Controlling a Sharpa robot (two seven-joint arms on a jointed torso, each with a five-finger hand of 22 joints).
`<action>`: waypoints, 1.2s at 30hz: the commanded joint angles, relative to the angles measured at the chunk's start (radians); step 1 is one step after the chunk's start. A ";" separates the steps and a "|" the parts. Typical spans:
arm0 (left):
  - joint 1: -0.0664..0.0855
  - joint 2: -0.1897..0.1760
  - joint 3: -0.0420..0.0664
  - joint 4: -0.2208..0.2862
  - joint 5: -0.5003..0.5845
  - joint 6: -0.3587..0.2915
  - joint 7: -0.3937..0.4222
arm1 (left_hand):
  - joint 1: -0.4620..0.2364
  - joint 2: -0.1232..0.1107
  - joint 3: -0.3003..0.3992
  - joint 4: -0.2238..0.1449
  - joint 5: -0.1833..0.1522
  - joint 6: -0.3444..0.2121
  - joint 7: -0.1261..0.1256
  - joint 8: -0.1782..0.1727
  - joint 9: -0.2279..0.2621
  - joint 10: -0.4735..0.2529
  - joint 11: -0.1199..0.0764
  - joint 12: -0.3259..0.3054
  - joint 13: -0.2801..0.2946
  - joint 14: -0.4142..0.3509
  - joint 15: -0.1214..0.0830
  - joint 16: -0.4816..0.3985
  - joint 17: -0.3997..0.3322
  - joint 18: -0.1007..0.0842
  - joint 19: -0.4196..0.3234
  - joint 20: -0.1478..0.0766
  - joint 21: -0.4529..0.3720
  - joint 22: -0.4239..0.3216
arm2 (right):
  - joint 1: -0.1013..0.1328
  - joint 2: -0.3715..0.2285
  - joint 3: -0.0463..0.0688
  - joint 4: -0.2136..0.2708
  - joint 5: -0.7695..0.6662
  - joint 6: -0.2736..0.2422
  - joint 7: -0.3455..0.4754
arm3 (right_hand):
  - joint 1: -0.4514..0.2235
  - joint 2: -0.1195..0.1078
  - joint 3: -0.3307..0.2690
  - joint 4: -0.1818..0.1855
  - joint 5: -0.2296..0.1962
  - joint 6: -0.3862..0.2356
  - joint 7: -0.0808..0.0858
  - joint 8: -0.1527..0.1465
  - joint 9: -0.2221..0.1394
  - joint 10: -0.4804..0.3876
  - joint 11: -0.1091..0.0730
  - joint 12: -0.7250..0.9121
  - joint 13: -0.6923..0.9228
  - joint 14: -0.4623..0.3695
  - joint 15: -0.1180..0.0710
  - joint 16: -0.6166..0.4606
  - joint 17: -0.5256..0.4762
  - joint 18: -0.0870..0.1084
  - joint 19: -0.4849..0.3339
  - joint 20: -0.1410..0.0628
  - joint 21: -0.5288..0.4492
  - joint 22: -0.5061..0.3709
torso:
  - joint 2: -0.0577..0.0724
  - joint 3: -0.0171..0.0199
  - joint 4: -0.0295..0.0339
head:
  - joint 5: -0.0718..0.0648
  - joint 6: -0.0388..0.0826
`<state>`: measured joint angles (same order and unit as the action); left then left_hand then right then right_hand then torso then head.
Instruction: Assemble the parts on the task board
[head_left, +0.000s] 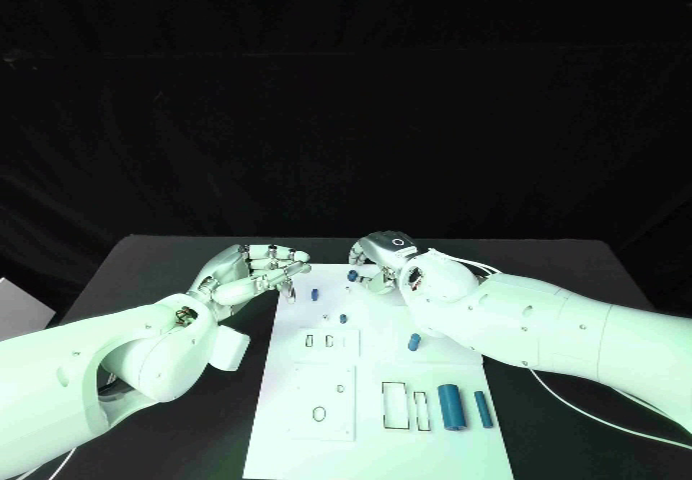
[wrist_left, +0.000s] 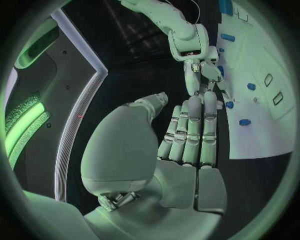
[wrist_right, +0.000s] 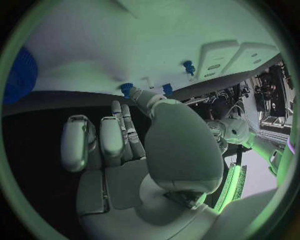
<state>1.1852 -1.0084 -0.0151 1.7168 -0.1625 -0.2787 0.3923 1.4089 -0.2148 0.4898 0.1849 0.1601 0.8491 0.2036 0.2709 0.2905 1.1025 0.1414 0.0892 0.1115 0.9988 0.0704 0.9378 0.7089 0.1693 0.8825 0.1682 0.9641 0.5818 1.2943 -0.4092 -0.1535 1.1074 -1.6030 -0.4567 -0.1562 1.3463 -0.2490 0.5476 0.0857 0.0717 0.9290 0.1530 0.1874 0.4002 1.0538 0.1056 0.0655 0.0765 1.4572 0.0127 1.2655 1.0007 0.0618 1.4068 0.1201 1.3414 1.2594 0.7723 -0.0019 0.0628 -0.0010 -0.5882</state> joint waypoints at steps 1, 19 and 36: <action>0.002 -0.001 0.001 0.000 0.006 0.020 0.002 | 0.000 0.000 0.005 -0.002 -0.004 -0.009 0.000 0.001 0.001 -0.004 0.000 -0.005 0.001 -0.002 0.002 0.004 -0.001 0.014 -0.006 0.001 0.005 0.001 | 0.002 -0.038 0.001 0.046 -0.013 -0.015 -0.002 | 0.004 -0.002 -0.007 0.001 0.000 -0.005 -0.003 -0.003 0.001 -0.006 0.000 0.007 -0.001 -0.003 0.006 -0.005 -0.006 0.012 -0.007 0.001 -0.003 -0.001 | -0.002 0.0001 -0.0018 | 0.001 0.000; 0.002 -0.012 0.001 -0.005 0.006 0.026 0.004 | -0.001 0.000 0.005 -0.002 -0.004 -0.011 0.000 0.000 0.002 -0.006 0.000 -0.006 0.001 -0.002 0.002 0.005 -0.002 0.014 -0.008 0.002 0.009 0.003 | 0.035 -0.402 0.017 0.388 0.275 0.023 -0.030 | -0.006 0.005 -0.143 0.057 0.132 -0.040 -0.023 0.048 0.067 0.280 -0.054 1.144 1.079 0.046 -0.033 0.136 0.182 -0.033 0.103 -0.042 0.140 0.197 | -0.014 0.0057 -0.0301 | -0.004 -0.001; 0.002 -0.011 0.001 -0.013 0.006 0.029 0.003 | -0.001 0.000 0.005 -0.002 -0.004 -0.011 0.000 0.000 0.002 -0.006 0.000 -0.006 0.001 -0.002 0.002 0.005 -0.002 0.014 -0.008 0.002 0.009 0.003 | 0.029 -0.446 0.015 0.384 0.257 0.096 -0.093 | 0.003 0.011 -0.196 0.086 0.135 -0.062 -0.005 0.076 0.078 0.459 -0.042 1.443 1.421 0.080 -0.024 0.240 0.387 -0.056 0.153 -0.027 0.213 0.291 | -0.012 0.0037 -0.0272 | -0.012 -0.004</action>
<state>1.1856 -1.0202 -0.0153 1.7030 -0.1605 -0.2683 0.3897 1.4090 -0.2148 0.4898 0.1848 0.1601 0.8455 0.2072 0.2709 0.2910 1.1025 0.1413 0.0892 0.1112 0.9988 0.0704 0.9377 0.7078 0.1692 0.8826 0.1683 0.9709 0.5833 1.3241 -0.8541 -0.1388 1.4937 -1.3269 -0.3866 -0.2197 1.3448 -0.2421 0.3568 0.1734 0.2114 0.8761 0.1486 0.2593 0.4774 1.4635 0.0608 1.5089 1.3084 1.4666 -0.0212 1.4998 1.3082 0.0139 1.4661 0.0864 1.5510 1.3079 0.7594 0.0025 0.0348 -0.0116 -0.5912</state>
